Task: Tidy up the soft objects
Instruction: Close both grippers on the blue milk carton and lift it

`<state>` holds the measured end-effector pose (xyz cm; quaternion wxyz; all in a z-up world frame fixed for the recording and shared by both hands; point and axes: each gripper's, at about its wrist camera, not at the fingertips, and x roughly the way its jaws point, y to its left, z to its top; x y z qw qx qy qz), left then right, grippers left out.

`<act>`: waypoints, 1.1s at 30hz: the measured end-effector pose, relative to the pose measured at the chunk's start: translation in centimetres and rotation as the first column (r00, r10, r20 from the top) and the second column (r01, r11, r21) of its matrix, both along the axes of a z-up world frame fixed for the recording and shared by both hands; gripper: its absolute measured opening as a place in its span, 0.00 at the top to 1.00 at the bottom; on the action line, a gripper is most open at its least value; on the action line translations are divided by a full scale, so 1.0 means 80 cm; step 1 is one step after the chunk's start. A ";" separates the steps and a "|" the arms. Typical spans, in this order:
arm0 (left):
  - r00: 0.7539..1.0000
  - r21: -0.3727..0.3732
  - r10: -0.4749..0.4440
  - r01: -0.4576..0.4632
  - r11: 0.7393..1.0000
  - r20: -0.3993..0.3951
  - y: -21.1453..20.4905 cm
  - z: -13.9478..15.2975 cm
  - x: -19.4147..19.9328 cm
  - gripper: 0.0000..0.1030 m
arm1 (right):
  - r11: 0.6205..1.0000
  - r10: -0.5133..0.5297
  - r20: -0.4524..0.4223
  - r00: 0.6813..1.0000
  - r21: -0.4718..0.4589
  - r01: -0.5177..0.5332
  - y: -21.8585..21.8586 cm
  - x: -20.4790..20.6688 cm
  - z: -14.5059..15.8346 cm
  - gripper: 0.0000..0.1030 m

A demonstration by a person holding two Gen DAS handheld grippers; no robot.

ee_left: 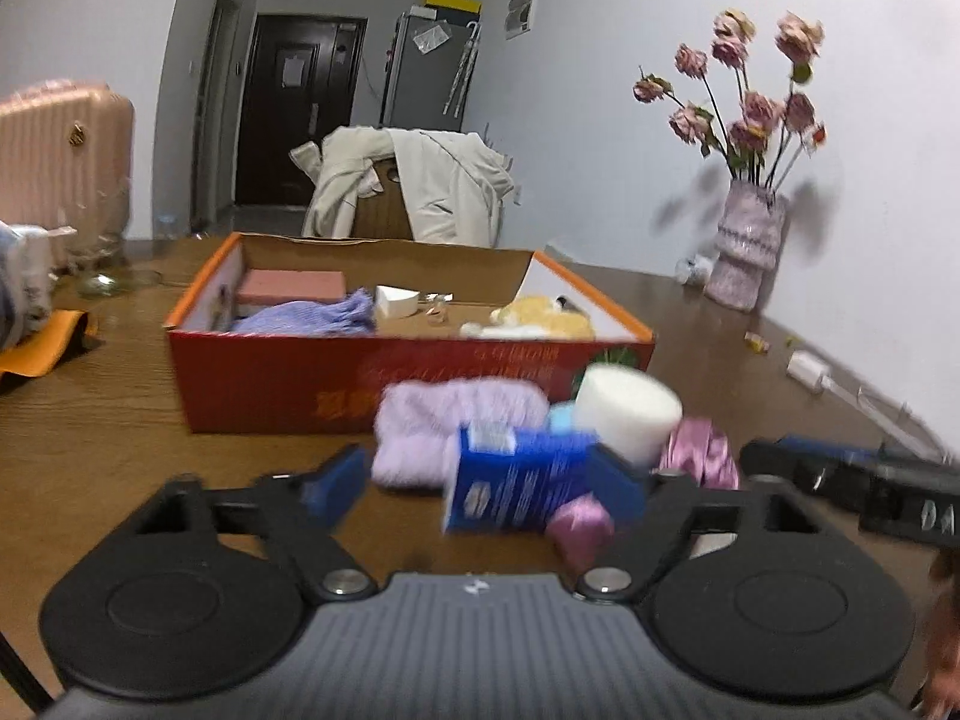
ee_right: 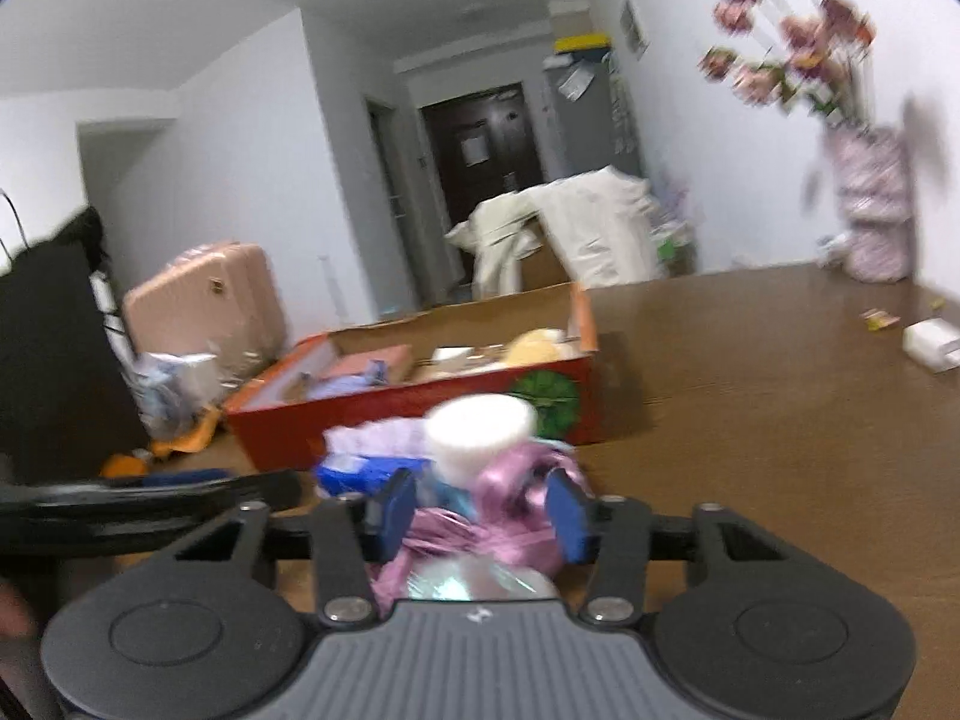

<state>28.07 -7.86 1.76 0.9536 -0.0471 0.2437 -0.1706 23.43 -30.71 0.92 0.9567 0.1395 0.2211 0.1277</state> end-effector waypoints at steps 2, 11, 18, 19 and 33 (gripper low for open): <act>0.999 -0.040 -0.025 0.023 0.999 -0.045 -0.003 -0.002 0.024 0.42 | 0.999 0.035 -0.023 0.999 0.018 -0.035 0.008 0.021 0.001 0.60; 0.982 -0.177 -0.104 0.076 0.981 -0.155 0.025 -0.019 0.057 0.86 | 0.995 0.069 -0.164 0.984 0.087 -0.055 0.050 0.102 -0.027 0.68; 0.980 -0.255 -0.122 0.079 0.964 -0.156 0.079 -0.009 -0.008 0.86 | 0.985 0.175 -0.073 0.982 0.026 -0.173 0.074 0.055 -0.006 0.79; 0.978 -0.247 -0.124 0.080 0.966 -0.165 0.085 -0.011 -0.024 0.86 | 0.980 0.197 -0.070 0.978 0.009 -0.196 0.079 0.042 -0.004 0.79; 0.977 -0.217 -0.072 0.028 0.976 -0.201 0.115 -0.028 -0.098 0.54 | 0.974 0.225 -0.166 0.960 0.080 -0.214 0.096 -0.043 -0.023 0.67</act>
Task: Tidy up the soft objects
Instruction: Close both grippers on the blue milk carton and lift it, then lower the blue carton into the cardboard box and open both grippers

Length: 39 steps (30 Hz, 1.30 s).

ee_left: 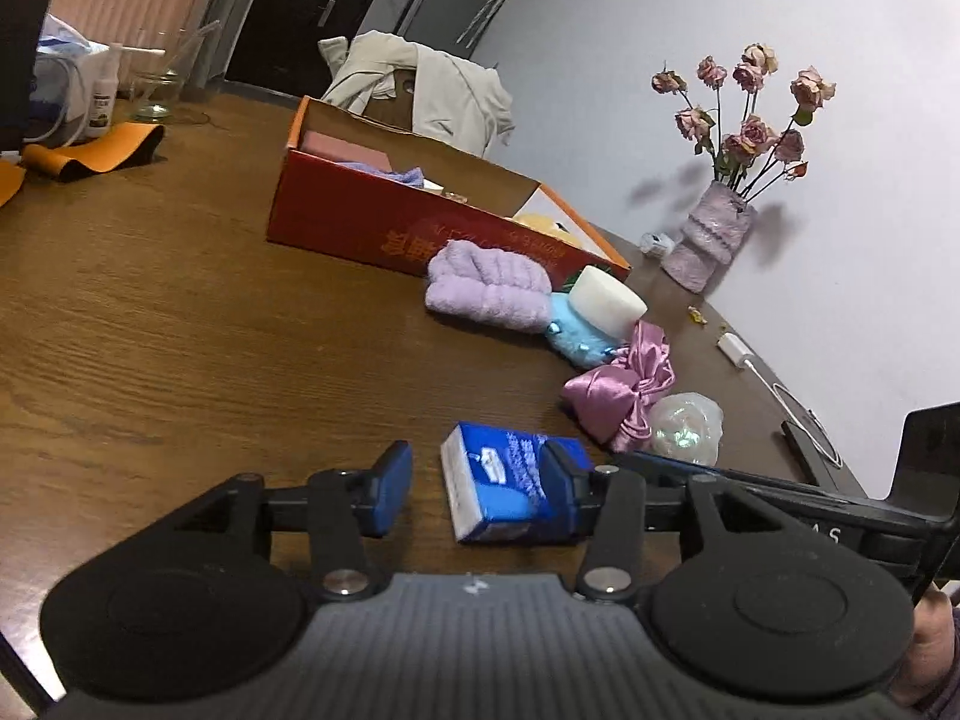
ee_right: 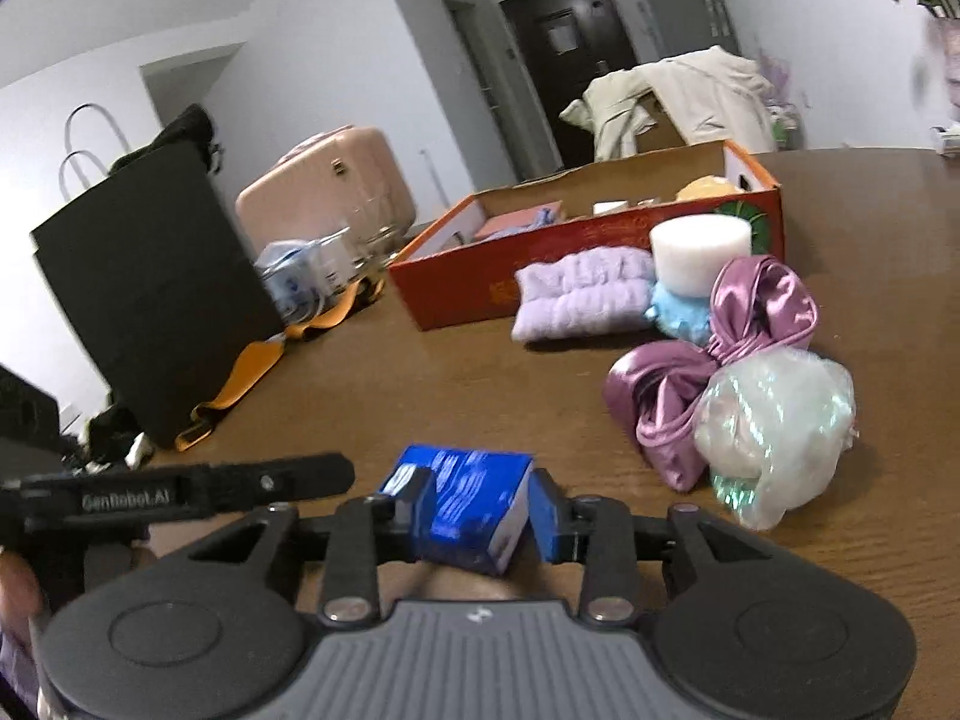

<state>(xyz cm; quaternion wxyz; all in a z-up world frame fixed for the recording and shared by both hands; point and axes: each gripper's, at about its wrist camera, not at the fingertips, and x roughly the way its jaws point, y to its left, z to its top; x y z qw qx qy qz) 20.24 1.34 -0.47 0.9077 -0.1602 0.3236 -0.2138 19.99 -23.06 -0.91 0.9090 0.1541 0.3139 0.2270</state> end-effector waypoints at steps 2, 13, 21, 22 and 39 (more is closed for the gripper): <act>1.000 0.001 0.002 -0.002 1.000 -0.021 -0.005 -0.005 0.010 0.54 | 1.000 -0.001 -0.012 1.000 0.006 0.001 0.002 0.010 -0.004 0.67; 0.996 -0.028 -0.029 0.026 0.999 -0.081 -0.013 -0.020 0.030 0.76 | 1.000 -0.009 -0.072 0.997 0.027 0.011 0.005 0.034 -0.024 0.80; 0.993 -0.100 -0.088 0.096 0.990 0.085 -0.033 0.063 0.127 0.76 | 1.000 -0.027 0.118 0.993 0.006 0.027 -0.030 0.102 0.063 0.82; 0.990 -0.104 -0.097 0.107 0.989 0.100 -0.039 0.072 0.151 0.76 | 1.000 -0.029 0.139 0.990 -0.009 0.030 -0.037 0.122 0.074 0.82; 0.980 -0.086 -0.053 0.037 0.996 -0.191 -0.144 0.027 0.508 0.76 | 0.965 -0.142 -0.032 0.989 -0.226 0.131 -0.087 0.496 0.049 0.82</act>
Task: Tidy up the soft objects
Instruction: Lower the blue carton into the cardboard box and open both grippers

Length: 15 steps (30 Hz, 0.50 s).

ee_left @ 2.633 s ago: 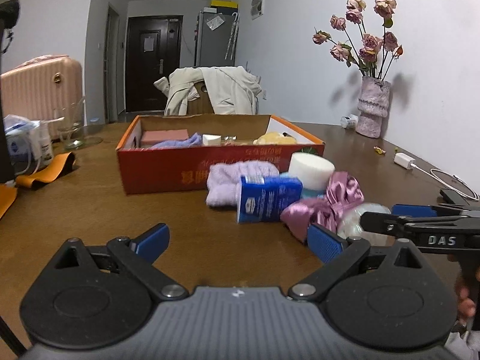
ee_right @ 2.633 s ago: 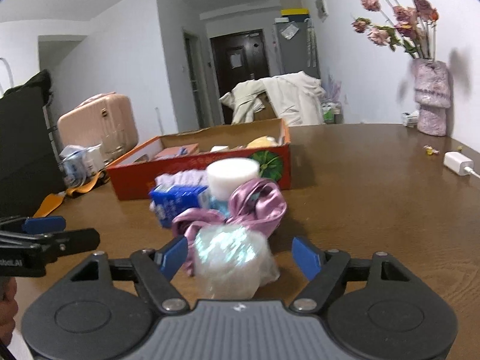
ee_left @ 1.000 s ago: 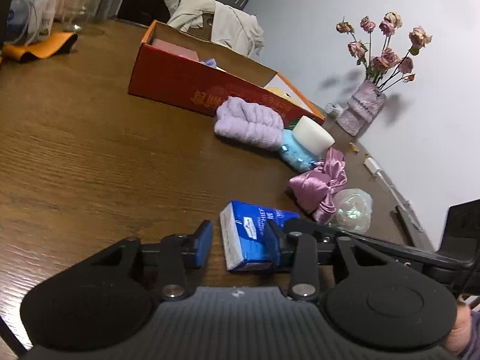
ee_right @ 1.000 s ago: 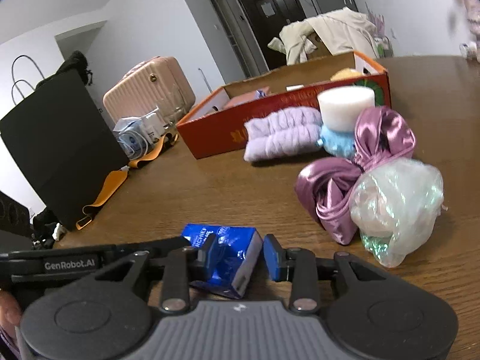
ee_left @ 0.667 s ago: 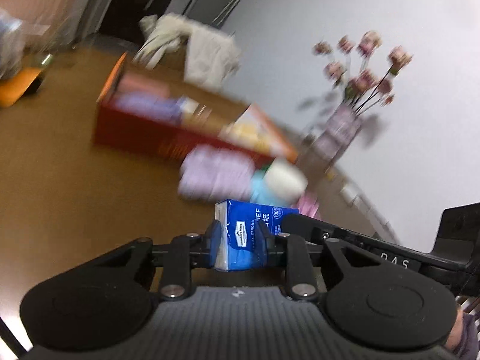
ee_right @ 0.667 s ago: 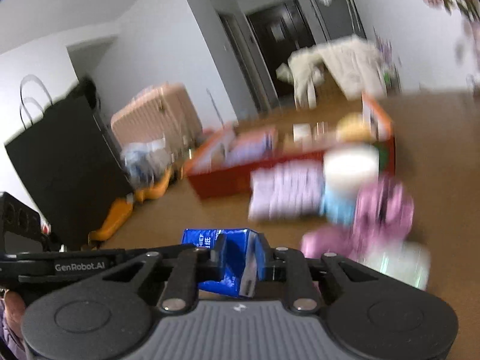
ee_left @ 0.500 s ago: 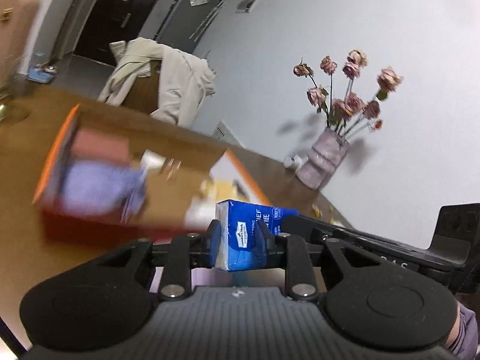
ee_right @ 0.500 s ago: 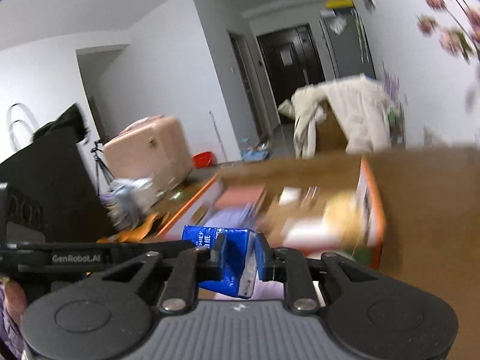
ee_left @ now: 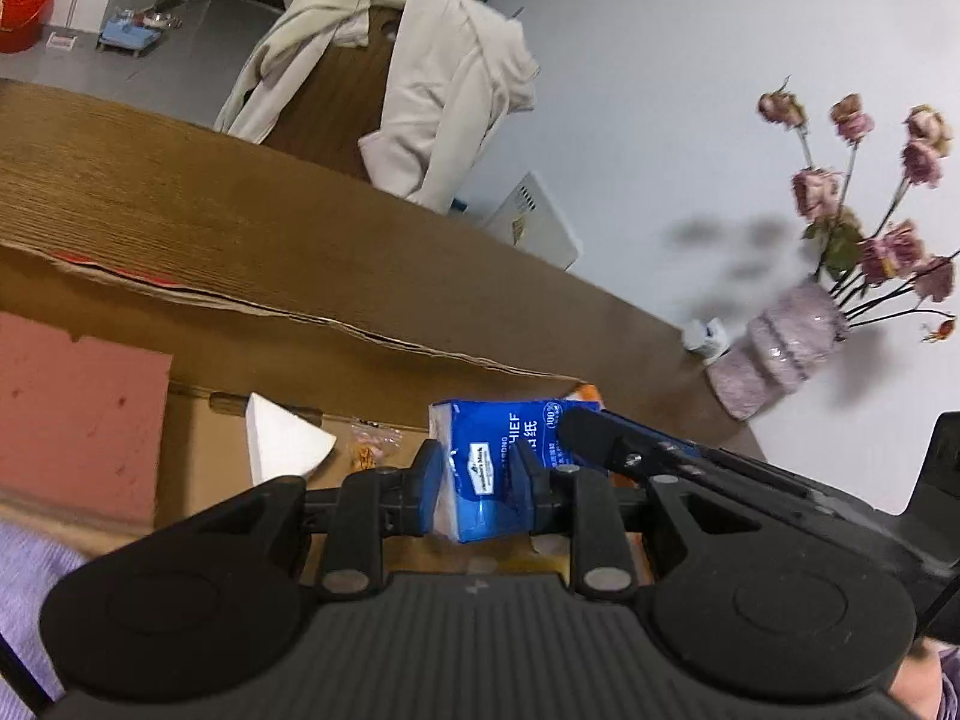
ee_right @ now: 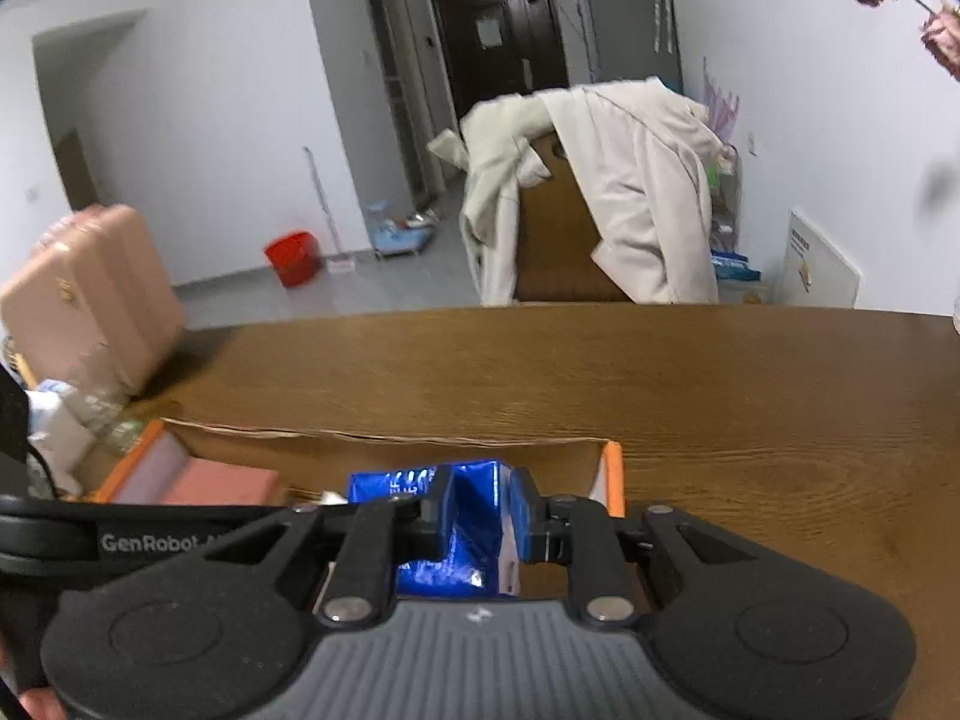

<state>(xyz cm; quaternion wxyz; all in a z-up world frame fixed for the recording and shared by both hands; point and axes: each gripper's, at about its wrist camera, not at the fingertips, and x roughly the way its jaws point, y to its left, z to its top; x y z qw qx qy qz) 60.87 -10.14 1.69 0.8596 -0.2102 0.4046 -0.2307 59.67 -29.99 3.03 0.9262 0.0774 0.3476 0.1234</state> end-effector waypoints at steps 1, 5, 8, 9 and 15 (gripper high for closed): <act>1.000 0.010 -0.015 0.016 1.000 -0.013 -0.003 -0.004 0.007 0.76 | 1.000 -0.011 -0.006 1.000 -0.016 0.011 0.002 0.006 -0.005 0.82; 0.999 0.057 -0.031 0.032 0.998 -0.012 -0.012 -0.009 0.015 0.75 | 0.999 -0.029 -0.036 0.999 -0.041 0.028 0.005 0.014 -0.020 0.79; 0.998 0.069 -0.047 0.045 0.997 0.031 -0.012 0.002 0.005 0.74 | 0.997 -0.044 -0.027 0.999 -0.059 0.042 0.005 0.001 -0.019 0.79; 0.998 0.074 -0.054 0.050 0.996 0.044 -0.012 0.007 0.000 0.74 | 0.997 -0.045 -0.022 0.999 -0.059 0.044 0.004 -0.002 -0.016 0.79; 0.989 0.147 -0.051 0.031 0.989 0.137 0.001 0.052 -0.049 0.71 | 0.998 -0.039 0.042 0.998 -0.049 0.041 -0.009 -0.044 0.029 0.79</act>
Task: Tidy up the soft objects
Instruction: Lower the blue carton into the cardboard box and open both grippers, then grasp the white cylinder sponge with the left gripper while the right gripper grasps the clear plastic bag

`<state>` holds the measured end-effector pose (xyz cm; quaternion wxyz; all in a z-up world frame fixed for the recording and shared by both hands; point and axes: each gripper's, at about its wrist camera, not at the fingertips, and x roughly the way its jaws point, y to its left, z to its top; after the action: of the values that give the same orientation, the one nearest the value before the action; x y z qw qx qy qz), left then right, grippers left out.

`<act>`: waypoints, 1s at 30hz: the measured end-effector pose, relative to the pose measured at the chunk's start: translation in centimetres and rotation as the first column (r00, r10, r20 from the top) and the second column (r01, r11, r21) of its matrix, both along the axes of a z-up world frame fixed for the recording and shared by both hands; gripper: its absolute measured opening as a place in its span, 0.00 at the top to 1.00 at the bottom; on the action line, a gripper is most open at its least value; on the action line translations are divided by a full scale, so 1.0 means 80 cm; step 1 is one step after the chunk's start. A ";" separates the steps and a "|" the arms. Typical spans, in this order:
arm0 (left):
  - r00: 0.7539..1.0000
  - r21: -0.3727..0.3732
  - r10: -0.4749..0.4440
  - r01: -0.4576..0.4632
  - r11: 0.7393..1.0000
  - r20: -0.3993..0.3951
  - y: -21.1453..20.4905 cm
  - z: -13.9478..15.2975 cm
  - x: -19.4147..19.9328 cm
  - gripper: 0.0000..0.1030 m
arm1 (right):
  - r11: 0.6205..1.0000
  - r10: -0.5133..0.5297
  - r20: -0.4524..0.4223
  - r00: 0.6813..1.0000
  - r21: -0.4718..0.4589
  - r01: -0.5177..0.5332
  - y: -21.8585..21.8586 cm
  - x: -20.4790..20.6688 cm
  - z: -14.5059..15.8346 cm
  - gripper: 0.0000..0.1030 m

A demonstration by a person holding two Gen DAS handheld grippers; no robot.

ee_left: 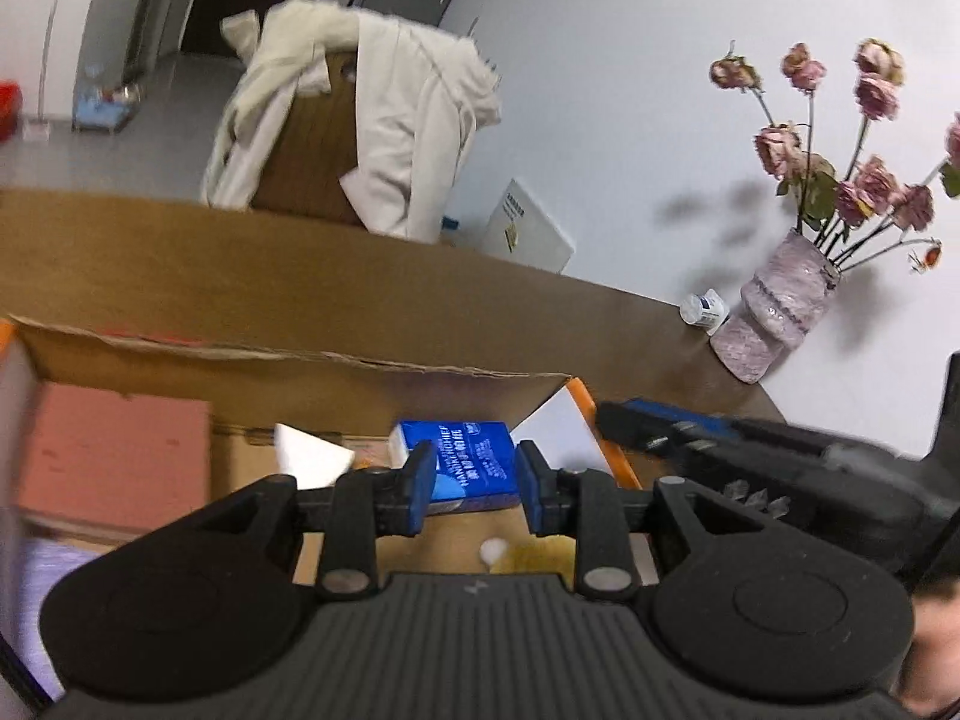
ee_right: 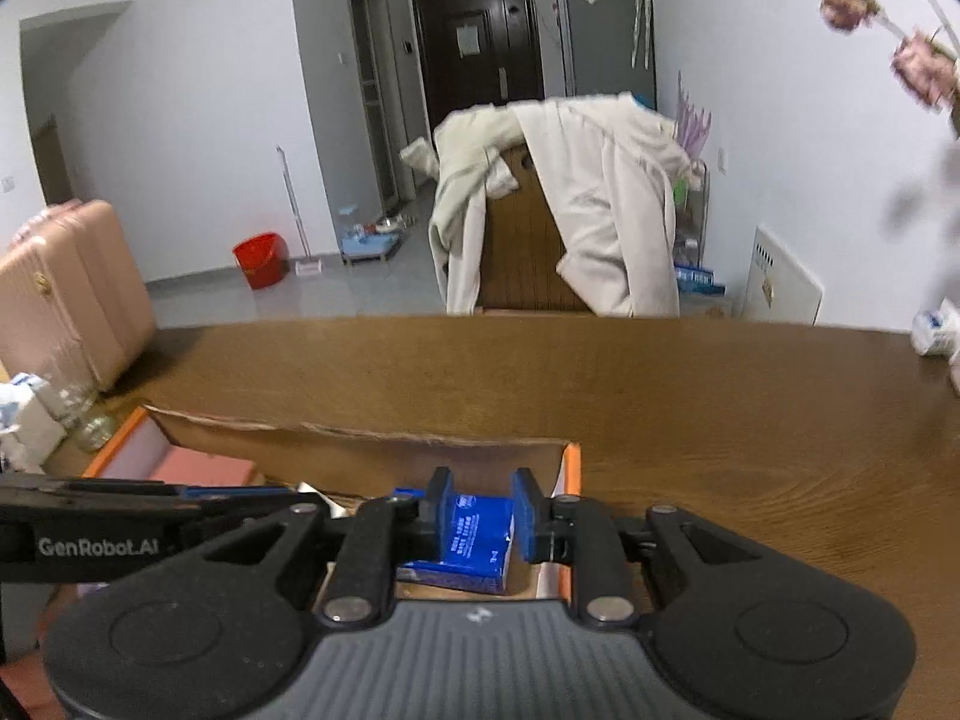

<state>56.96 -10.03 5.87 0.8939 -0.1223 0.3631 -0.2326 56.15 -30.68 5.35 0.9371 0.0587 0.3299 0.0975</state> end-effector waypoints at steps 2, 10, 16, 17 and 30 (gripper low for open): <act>0.999 0.033 0.015 -0.016 0.999 0.039 0.010 0.016 -0.022 0.63 | 1.000 0.012 0.023 1.000 0.000 -0.012 -0.007 -0.023 0.019 0.77; 0.966 0.181 0.079 -0.126 0.975 0.246 0.056 0.071 -0.161 0.47 | 0.997 0.072 0.121 0.990 -0.006 -0.072 -0.028 -0.158 0.076 0.55; 0.940 0.192 0.087 -0.157 0.969 0.329 0.080 0.070 -0.289 0.28 | 0.992 0.123 0.218 0.968 -0.001 -0.126 -0.025 -0.290 0.081 0.40; 0.934 0.191 0.093 -0.167 0.967 0.344 0.081 0.066 -0.308 0.26 | 0.990 0.137 0.229 0.964 -0.002 -0.140 -0.022 -0.311 0.077 0.39; 0.956 0.172 0.091 -0.143 0.975 0.277 0.068 -0.035 -0.493 0.15 | 0.987 0.107 0.194 0.975 0.095 -0.127 0.001 -0.497 -0.037 0.31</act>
<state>17.56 -4.55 3.04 0.9545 -0.0253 0.2517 -0.1577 16.37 -30.59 2.37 0.9523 0.0798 0.2368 0.1752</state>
